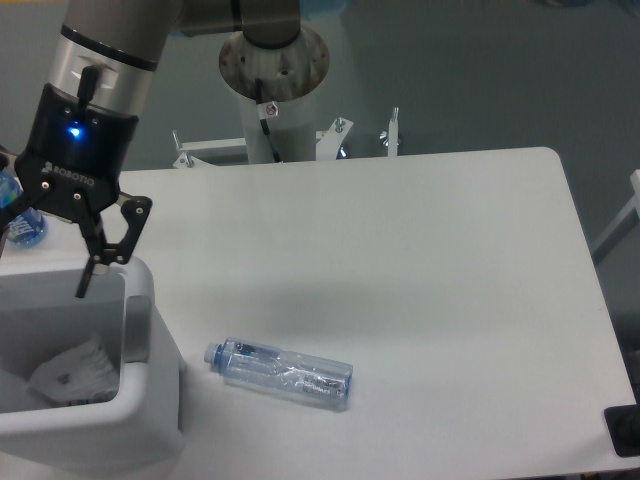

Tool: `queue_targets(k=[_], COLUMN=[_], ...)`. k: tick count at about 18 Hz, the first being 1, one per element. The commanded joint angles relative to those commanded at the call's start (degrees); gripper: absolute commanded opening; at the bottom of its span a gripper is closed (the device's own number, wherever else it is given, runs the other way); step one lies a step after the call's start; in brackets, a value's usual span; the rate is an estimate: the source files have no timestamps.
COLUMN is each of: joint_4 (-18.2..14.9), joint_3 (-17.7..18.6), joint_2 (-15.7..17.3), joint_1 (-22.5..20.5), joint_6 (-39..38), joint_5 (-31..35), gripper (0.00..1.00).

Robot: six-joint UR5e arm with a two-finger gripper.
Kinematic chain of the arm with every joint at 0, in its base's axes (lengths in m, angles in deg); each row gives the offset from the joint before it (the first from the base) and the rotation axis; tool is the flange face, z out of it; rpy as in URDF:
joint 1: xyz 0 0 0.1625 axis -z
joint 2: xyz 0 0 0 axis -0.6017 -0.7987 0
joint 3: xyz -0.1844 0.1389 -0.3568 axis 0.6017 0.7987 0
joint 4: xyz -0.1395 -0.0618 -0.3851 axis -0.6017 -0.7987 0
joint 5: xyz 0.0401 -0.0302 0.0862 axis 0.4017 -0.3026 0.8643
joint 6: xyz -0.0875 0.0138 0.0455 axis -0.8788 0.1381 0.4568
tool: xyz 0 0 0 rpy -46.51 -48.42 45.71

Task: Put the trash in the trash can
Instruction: 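Move the gripper back and lower it onto the clear water bottle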

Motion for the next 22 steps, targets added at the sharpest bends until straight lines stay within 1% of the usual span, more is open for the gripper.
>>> queue_targets(k=[2,3,4,6,7,8,10,13,16,18,20,22], joint_4=[-0.2,-0.3,-0.5,-1.2,-1.3,-1.2,-1.1,-1.0,-1.0,-1.1,-1.1,-1.1], joint_3=[1.7,2.0,2.6,4.0,5.0,6.1,7.7,7.0,7.0,7.3,7.7,7.2], joint_2=[-0.5,-1.1,-1.4,-2.3,-2.5,-3.1,-6.0,-11.8,-15.8,-17.0,-17.4,-19.3], joint_1=[-3.1,-4.7,-5.7,-7.3,-7.8,-8.0,-8.3,-8.1,-8.5,-9.5,-9.8,-9.9], joint_6=[-4.2,-6.1,-8.3,-12.2,-13.9,-14.9,-15.4,-15.4,-15.5,-15.4,-15.4,-15.4], joint_5=[0.3,1.5,4.3,11.4,13.4,14.3,15.3,18.5,18.7,18.8,19.6,22.0], gripper=[1.00,1.00,1.00,1.00,1.00,1.00,1.00,1.00,1.00,1.00,1.00,1.00])
